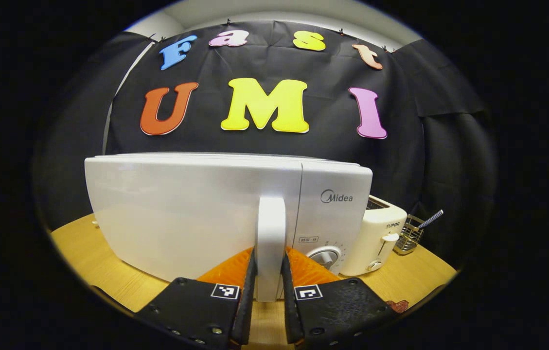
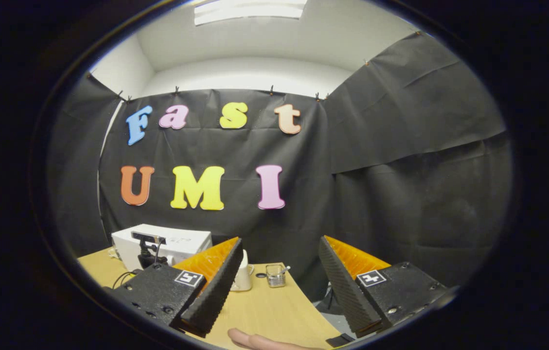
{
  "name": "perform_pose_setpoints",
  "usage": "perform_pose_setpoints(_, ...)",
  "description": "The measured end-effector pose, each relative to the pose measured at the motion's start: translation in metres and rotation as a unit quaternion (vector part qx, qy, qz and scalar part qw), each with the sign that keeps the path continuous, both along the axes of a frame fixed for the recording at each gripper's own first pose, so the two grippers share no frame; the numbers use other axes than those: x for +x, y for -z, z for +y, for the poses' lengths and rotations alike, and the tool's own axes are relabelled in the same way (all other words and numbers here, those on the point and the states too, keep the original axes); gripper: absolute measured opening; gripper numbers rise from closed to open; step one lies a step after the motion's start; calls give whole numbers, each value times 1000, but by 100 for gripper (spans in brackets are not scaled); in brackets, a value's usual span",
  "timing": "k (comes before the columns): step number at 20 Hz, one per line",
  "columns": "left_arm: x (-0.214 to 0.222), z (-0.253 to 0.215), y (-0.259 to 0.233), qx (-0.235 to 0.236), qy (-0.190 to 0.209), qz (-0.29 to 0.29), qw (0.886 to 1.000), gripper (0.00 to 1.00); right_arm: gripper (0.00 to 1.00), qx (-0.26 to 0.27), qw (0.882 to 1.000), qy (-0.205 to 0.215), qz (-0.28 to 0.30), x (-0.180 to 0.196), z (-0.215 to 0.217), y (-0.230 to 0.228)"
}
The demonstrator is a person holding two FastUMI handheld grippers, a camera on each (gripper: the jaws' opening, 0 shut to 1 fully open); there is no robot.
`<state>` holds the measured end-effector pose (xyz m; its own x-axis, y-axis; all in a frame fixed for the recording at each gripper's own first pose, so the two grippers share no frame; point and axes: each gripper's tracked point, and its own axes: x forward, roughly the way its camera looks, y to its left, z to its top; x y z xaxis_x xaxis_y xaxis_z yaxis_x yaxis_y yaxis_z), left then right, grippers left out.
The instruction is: Open the microwave oven with the left hand, put the food in, and close the microwave oven.
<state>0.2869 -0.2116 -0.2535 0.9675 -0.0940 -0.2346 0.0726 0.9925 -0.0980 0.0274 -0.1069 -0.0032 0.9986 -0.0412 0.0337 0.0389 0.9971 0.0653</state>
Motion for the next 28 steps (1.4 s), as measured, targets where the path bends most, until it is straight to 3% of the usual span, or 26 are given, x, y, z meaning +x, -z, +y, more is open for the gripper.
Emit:
perform_pose_setpoints(1,2,1,1,11,-2,-1,1000,20,99,1,1000,2,2,1,-2,1)
perform_pose_setpoints(2,3,2,3,11,-7,3,1000,20,100,3,1000,3,5,0,-3,2)
perform_pose_setpoints(3,0,2,0,4,-10,8,1000,0,100,5,1000,3,7,-2,-4,4)
perform_pose_setpoints(4,0,1,1,-1,-8,13,1000,12,100,6,1000,3,8,-3,-4,3)
perform_pose_setpoints(11,-19,6,0,6,4,12,1000,11,99,-6,1000,11,-3,-18,-11,-4)
perform_pose_setpoints(12,-27,7,-3,6,6,1,1000,7,99,-6,1000,13,-3,-19,-11,-5)
perform_pose_setpoints(16,-66,18,-5,-15,23,-5,1000,7,100,7,1000,5,9,-24,-4,3)
perform_pose_setpoints(21,-122,52,-8,-9,31,-15,999,7,100,9,1000,-6,21,-32,10,8)
perform_pose_setpoints(22,-133,60,-9,-8,37,-19,999,7,92,7,1000,-9,20,-36,15,6)
perform_pose_setpoints(23,-145,68,-9,-6,43,-21,999,7,99,6,1000,-13,18,-40,20,6)
perform_pose_setpoints(24,-151,76,-8,-4,47,-21,999,8,99,5,1000,-16,16,-43,24,5)
perform_pose_setpoints(25,-162,87,-9,-1,47,-23,999,8,92,4,1000,-19,13,-46,28,4)
perform_pose_setpoints(26,-170,98,-6,0,46,-22,999,8,99,3,1000,-20,12,-49,32,3)
perform_pose_setpoints(27,-182,108,-9,3,41,-24,999,14,99,3,1000,-23,11,-51,36,4)
perform_pose_setpoints(28,-191,120,-9,8,36,-25,999,14,99,2,1000,-27,10,-53,40,3)
